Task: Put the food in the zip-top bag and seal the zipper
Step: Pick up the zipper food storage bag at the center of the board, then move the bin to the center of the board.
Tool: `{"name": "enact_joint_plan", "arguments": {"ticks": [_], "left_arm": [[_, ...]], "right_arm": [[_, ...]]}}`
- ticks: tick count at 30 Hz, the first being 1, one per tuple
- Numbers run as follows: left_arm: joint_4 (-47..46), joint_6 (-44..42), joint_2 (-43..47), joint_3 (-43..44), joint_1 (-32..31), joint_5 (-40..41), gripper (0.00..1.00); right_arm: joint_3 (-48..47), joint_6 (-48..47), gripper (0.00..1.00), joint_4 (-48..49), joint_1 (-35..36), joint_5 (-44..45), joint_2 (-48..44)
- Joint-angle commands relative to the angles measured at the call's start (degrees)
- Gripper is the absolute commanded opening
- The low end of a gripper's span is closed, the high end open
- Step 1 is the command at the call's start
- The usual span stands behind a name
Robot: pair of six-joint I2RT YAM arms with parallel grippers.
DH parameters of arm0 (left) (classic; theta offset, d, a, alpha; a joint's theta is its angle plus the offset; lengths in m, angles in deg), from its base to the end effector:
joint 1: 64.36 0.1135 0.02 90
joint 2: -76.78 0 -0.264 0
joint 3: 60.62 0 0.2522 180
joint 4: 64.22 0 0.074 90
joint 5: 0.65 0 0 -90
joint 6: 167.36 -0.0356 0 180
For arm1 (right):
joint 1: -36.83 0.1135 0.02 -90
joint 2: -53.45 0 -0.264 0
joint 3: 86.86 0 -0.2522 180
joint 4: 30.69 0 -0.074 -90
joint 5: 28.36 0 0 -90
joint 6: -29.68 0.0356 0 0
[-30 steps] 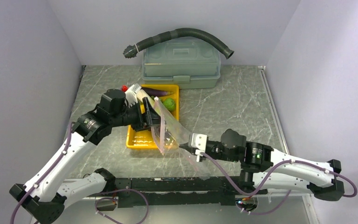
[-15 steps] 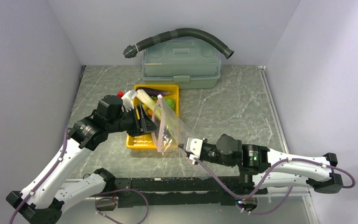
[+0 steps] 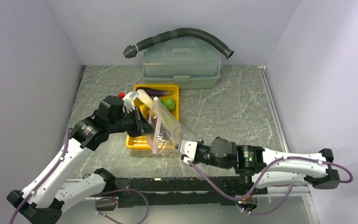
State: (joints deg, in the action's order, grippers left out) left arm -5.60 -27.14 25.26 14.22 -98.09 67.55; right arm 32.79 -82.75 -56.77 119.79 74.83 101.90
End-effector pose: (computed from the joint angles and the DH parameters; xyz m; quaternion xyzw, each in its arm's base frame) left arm 0.1379 -0.1080 0.3581 -0.0391 0.8756 -0.4266 0.2231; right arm 0.0322 0.1945 0.3365 -0.5806 0.5311 0.2294 0.5728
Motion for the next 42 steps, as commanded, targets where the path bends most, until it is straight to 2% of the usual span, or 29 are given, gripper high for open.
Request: {"name": "enact_joint_plan", "arguments": {"ticks": [1,3,13,17,26,30,35,42], "left_arm": [[-1.8,-1.4,1.1,0.1,-0.1,-1.0,0.00],[-1.2,-1.9,1.3,0.5,-0.1,-0.5,0.00],[3.4,-5.7,0.3,4.1,-0.1,0.1,0.00],[8.2,-8.9,-0.4,7.2,-0.1,1.4,0.00],[19.1,-16.7,-2.9,11.3,-0.1,5.0,0.00],[23.4,-19.5,-4.4,14.3,-0.1,8.0,0.00],[28.7,-23.3,-8.1,22.8,-0.1,10.3,0.00],[36.0,-26.3,-12.5,37.8,-0.1,18.2,0.00]], "right_arm": [[-2.6,0.7,0.00,3.6,0.4,2.4,0.0],[-3.1,1.5,0.01,2.8,0.4,2.7,0.2],[-4.6,4.0,0.42,0.0,0.3,4.0,-0.9],[-4.7,5.7,0.51,-0.3,0.4,4.0,-2.5],[-10.4,15.5,0.63,-5.3,0.3,11.1,-1.3],[-16.2,21.9,0.65,-10.1,0.4,15.3,1.8],[-21.7,28.6,0.67,-14.5,0.4,17.9,5.6],[-24.4,34.0,0.70,-17.3,-0.9,25.6,7.9]]}}
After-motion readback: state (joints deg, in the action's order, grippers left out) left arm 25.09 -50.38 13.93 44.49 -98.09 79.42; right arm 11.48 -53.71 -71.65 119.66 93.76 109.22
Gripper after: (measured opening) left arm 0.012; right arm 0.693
